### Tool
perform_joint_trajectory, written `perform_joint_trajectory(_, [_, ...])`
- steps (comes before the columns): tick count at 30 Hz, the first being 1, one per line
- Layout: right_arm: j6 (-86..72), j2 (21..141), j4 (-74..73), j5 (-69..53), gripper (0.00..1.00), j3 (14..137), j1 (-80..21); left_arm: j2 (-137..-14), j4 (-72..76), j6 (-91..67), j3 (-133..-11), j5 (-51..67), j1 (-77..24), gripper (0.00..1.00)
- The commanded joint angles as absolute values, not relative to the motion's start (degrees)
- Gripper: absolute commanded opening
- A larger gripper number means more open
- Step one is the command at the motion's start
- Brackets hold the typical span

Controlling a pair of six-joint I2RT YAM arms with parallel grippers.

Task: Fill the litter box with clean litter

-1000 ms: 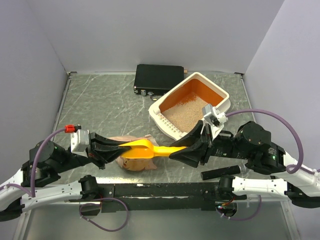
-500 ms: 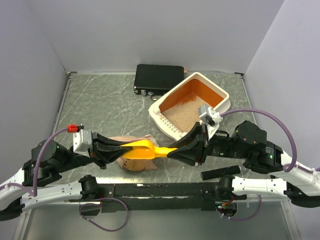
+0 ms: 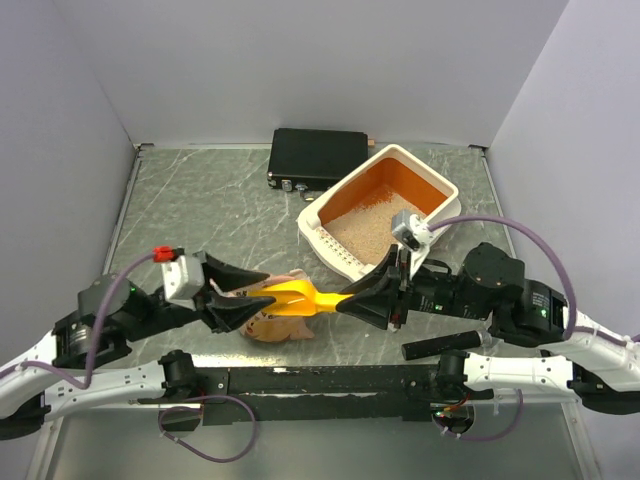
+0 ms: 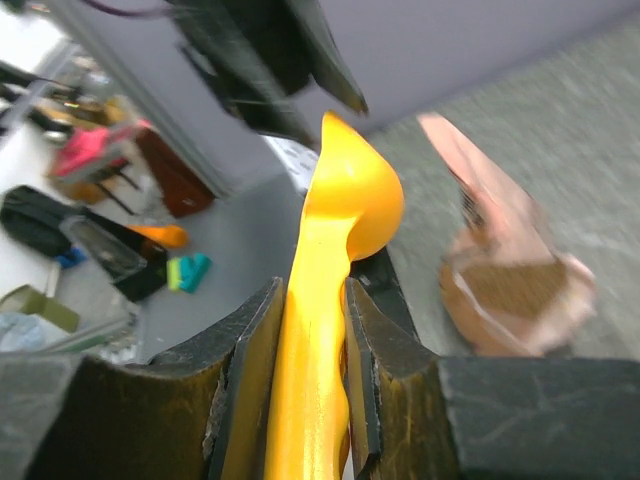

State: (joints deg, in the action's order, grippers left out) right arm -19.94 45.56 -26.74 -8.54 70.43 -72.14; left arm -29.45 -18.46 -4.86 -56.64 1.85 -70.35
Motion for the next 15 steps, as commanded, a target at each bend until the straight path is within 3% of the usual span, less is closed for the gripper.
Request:
perform_joint_trajectory(1, [-20.0, 45.9, -37.4, 3.4, 0.0, 76.0, -72.2, -34.7, -24.8, 2.1, -58.3, -6.6, -70.5, 0.52])
perform_joint_trajectory(4, [-19.8, 46.1, -45.5, 8.0, 0.0, 78.7, -72.2, -36.8, -27.2, 4.9, -57.3, -10.2, -70.6, 0.64])
perform_joint_trajectory(7, [-20.3, 46.0, -50.7, 12.2, 0.0, 79.7, -72.2, -37.4, -28.0, 8.4, -55.3, -11.5, -70.6, 0.6])
perform_joint_trajectory(15, [-21.6, 45.1, -55.1, 13.9, 0.0, 77.7, -71.0, -37.9, -32.7, 13.6, -53.7, -18.8, -70.5, 0.66])
